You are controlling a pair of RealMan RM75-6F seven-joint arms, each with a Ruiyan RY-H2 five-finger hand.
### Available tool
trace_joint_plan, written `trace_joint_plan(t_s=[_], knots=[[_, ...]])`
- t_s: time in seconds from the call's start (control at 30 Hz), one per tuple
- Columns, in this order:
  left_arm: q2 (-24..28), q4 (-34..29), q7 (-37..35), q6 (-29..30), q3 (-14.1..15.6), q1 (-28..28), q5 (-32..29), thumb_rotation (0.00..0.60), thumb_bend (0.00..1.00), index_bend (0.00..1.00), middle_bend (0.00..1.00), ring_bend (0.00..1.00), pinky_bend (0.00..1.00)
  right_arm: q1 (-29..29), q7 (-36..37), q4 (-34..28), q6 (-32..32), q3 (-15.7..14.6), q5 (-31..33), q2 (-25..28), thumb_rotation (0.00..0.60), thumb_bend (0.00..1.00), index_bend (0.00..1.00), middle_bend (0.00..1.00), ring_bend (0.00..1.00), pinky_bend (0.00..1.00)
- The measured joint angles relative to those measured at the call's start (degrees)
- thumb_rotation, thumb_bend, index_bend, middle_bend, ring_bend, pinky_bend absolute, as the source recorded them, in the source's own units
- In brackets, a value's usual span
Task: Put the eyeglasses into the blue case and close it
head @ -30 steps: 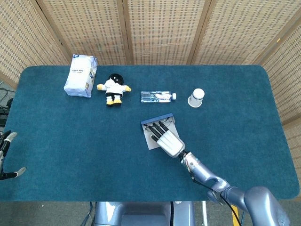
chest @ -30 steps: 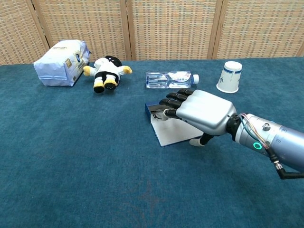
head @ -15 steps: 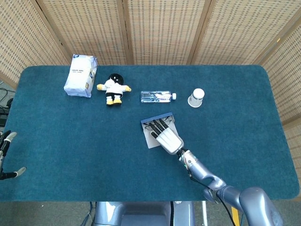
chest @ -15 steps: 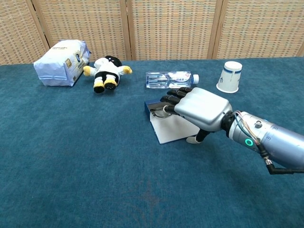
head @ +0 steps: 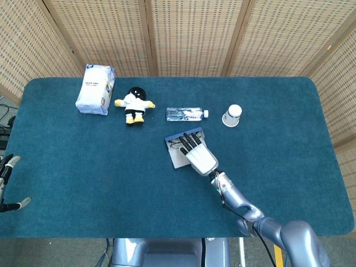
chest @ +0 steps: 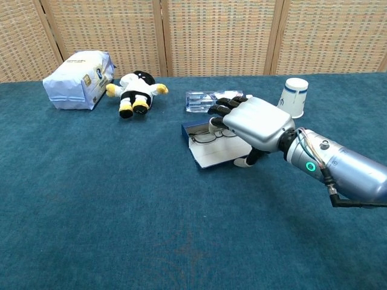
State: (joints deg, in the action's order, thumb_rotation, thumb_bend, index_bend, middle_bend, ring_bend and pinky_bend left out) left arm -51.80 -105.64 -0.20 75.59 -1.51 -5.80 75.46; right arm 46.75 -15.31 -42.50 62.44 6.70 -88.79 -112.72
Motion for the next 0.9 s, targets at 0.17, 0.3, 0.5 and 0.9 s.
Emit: trace_joint_plan(t_s=[0.17, 0.3, 0.5, 0.9], knots=[[0.0, 0.0, 0.1, -0.1, 0.0, -0.1, -0.1, 0.600, 0.14, 0.00, 0.00, 0.00, 0.00, 0.7, 0.4, 1.1, -0.3, 1.7, 1.5, -1.1, 0.600, 0.45, 0.28, 0.12, 0.00, 0.13], [0.0, 0.0, 0.1, -0.2, 0.0, -0.1, -0.3, 0.600, 0.14, 0.00, 0.00, 0.00, 0.00, 1.4, 0.9, 1.9, -0.5, 3.3, 2.8, -1.8, 0.600, 0.45, 0.29, 0.13, 0.00, 0.13], [0.0, 0.1, -0.1, -0.3, -0.1, -0.2, -0.5, 0.600, 0.14, 0.00, 0.00, 0.00, 0.00, 2.6, 1.1, 3.2, -2.3, 4.8, 4.6, -2.4, 0.600, 0.44, 0.30, 0.13, 0.00, 0.13], [0.1, 0.1, -0.1, -0.5, -0.1, -0.2, -0.5, 0.600, 0.14, 0.00, 0.00, 0.00, 0.00, 2.9, 1.4, 3.6, -4.1, 3.0, 4.5, -2.3, 0.600, 0.44, 0.45, 0.13, 0.00, 0.13]])
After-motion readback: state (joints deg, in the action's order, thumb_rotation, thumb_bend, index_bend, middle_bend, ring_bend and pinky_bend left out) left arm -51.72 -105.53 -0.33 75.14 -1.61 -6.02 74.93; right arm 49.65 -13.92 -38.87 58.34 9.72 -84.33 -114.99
